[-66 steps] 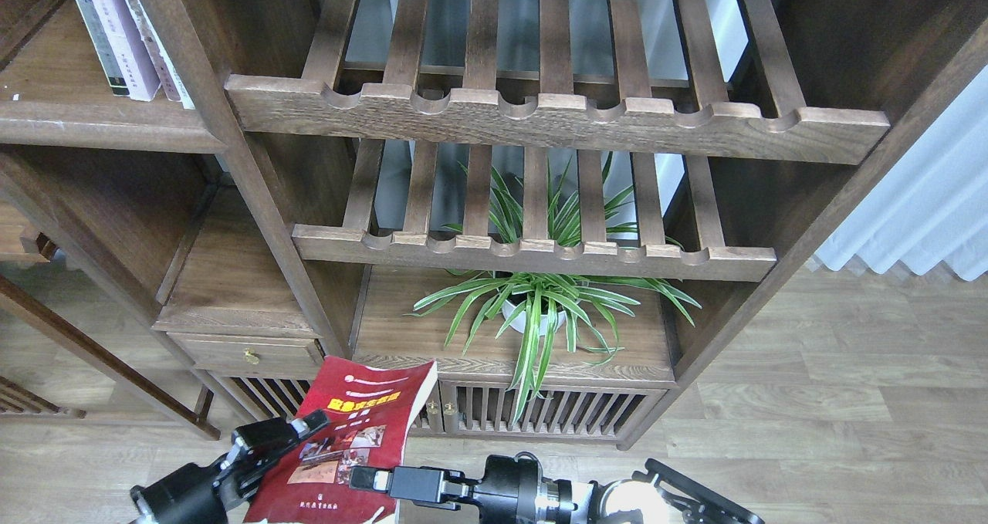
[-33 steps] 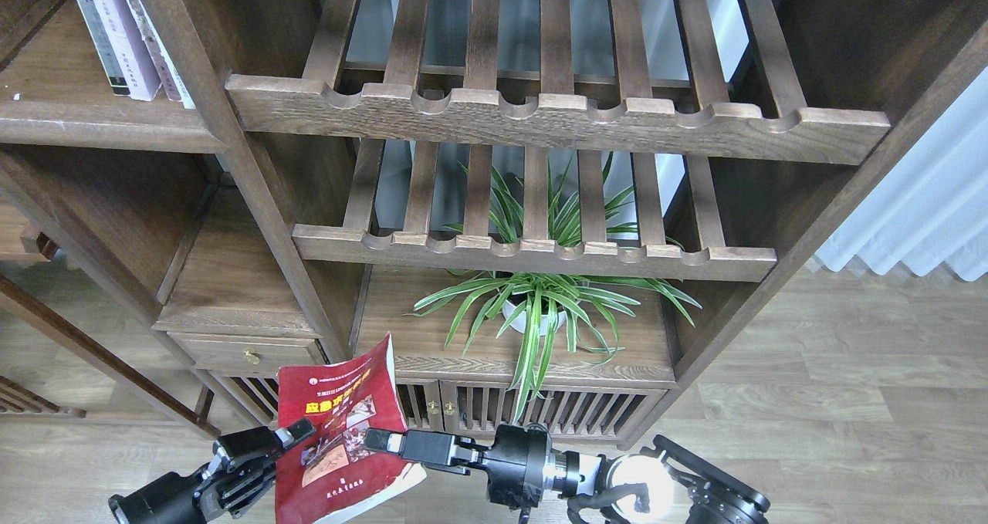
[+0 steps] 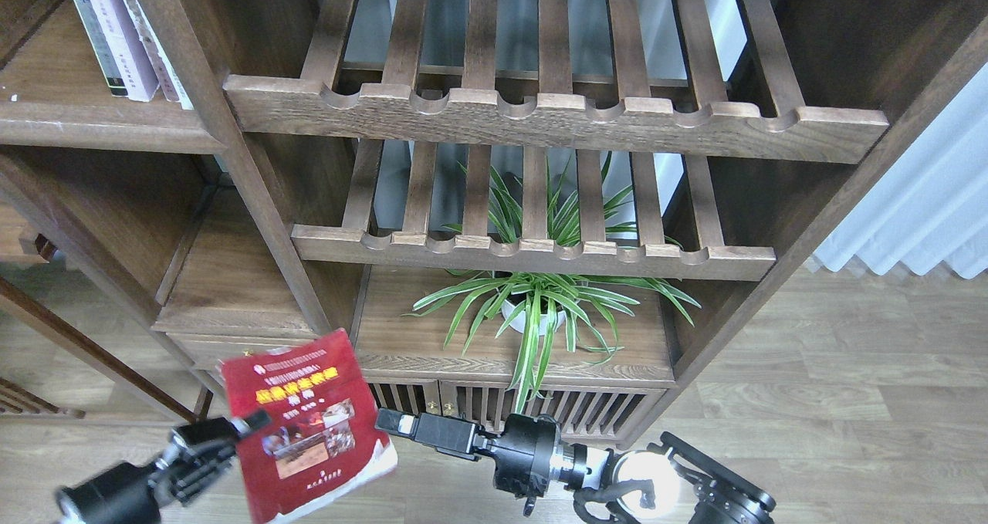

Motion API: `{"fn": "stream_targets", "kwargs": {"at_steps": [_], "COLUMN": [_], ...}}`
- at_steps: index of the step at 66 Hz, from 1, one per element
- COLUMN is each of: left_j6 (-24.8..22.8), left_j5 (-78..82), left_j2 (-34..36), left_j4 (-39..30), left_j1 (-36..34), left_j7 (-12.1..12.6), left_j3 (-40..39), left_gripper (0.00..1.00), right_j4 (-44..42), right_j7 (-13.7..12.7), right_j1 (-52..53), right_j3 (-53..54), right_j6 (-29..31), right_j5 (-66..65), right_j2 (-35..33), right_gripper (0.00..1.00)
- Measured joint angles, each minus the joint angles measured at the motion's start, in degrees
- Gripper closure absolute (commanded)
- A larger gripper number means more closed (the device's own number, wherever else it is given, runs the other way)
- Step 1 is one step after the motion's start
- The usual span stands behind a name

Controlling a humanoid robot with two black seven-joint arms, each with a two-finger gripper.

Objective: Organize books on shelf
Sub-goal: 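Carry the red book away from the shelf with the left gripper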

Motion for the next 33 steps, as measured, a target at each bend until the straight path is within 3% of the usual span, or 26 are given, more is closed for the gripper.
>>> {"fn": "stream_targets", "kwargs": {"at_steps": [20,33], "left_j6": [-0.01,-0.01], "left_j5": [1.6,2.68], "left_j2": [6.91,9.25], "left_j4": [-3.32,-3.53], "left_j1": [8.52,10.45], "left_j7": [0.35,1.27], "left_j3": [-19.09,-30.53], "left_gripper": [0.9,0.92], "right_j4": [-0.2,-0.47], "right_j7": [-0.02,-0.02], "right_j1": [-1.98,-2.17], "right_j3": [0.03,0.03], "right_j6": [0.0,-0.03], "right_j5": [-0.13,-0.15], "right_j2": [-0.01,-0.01], "right_gripper": [0.0,0.0]}}
